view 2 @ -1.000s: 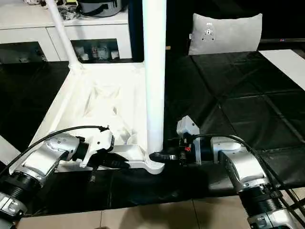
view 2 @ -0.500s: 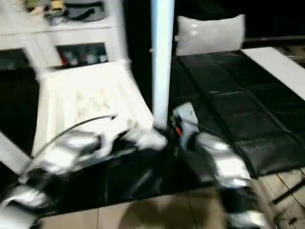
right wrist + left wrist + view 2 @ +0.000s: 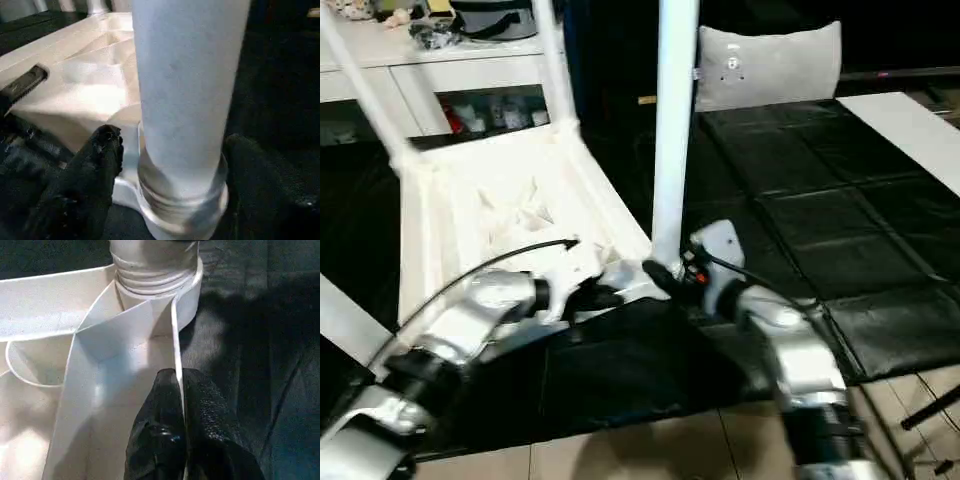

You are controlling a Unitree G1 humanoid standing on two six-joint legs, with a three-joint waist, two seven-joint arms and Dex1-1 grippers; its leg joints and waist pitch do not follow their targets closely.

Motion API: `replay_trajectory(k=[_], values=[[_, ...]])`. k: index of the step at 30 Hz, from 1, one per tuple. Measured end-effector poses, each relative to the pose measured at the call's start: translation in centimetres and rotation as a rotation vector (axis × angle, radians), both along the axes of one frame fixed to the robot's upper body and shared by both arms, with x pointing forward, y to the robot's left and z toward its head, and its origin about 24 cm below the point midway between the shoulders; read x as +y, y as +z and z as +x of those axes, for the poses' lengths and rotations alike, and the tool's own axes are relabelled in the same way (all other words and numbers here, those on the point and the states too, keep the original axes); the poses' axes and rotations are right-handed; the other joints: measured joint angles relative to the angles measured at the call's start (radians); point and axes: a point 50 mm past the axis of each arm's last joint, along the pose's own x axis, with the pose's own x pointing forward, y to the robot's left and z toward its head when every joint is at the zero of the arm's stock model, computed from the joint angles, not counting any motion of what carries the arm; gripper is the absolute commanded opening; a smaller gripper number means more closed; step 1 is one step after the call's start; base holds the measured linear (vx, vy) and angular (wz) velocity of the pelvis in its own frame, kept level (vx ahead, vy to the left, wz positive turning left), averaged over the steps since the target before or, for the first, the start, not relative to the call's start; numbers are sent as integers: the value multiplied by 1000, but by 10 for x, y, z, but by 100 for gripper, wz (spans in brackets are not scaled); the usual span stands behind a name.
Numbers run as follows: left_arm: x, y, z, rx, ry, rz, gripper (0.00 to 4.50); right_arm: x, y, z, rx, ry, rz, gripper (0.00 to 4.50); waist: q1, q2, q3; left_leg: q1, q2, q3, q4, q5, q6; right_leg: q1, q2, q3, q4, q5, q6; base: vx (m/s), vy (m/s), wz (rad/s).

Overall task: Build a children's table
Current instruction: Rotate leg to tighten

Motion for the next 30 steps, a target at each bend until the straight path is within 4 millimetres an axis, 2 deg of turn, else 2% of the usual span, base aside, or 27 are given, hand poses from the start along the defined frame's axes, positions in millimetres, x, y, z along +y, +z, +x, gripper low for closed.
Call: replay_trajectory(k=[5,10,12,17,18,21,24,27,28,30], values=[[10,1,-4,-15,-79,20,0,-11,1,-7,6,90,-16,412,11,0,0,-1,-1,1,1,-1,1,-1,-1,1,-1,0,-2,0,0,0],[22,1,-10,-15,-205,56,0,-23,12,-12,19,253,-19,445,26,-1,0,1,-1,2,3,-2,3,-1,-2,1,-1,0,-2,0,0,0],[24,2,-13,-7,-252,65,0,-27,17,-13,21,313,-44,445,37,-1,0,1,-1,2,3,-2,3,-1,-2,1,-1,0,-2,0,0,0],[27,2,-18,18,-342,71,0,-23,19,-19,36,479,-77,445,50,-2,1,1,-1,3,3,-2,3,-1,-3,1,0,0,-2,0,0,0],[28,3,-19,21,-363,71,0,-22,18,-21,49,517,-79,419,53,-3,1,1,-1,3,4,-2,3,-1,-3,1,0,0,-2,0,0,0],[28,3,-21,31,-402,75,0,-20,18,-23,65,577,-71,407,58,-5,1,1,-1,3,4,-2,3,-1,-3,1,0,0,-2,0,0,0],[27,3,-23,33,-427,78,0,-16,16,-25,82,624,-57,373,64,-7,2,2,-1,3,5,-2,3,-1,-4,1,2,0,-2,0,0,0],[27,3,-23,35,-437,80,0,-15,15,-26,95,647,-38,364,66,-9,2,2,-1,3,6,-2,3,-1,-4,1,5,-1,-2,0,0,0],[27,3,-23,35,-436,81,0,-15,15,-26,97,651,-34,338,65,-9,3,2,-1,3,7,-2,3,-1,-4,1,6,-1,-2,0,0,0],[27,3,-23,35,-436,82,0,-15,15,-28,114,667,-23,327,65,-11,2,3,-1,3,7,-2,3,-1,-4,1,7,-1,-2,0,0,0]])
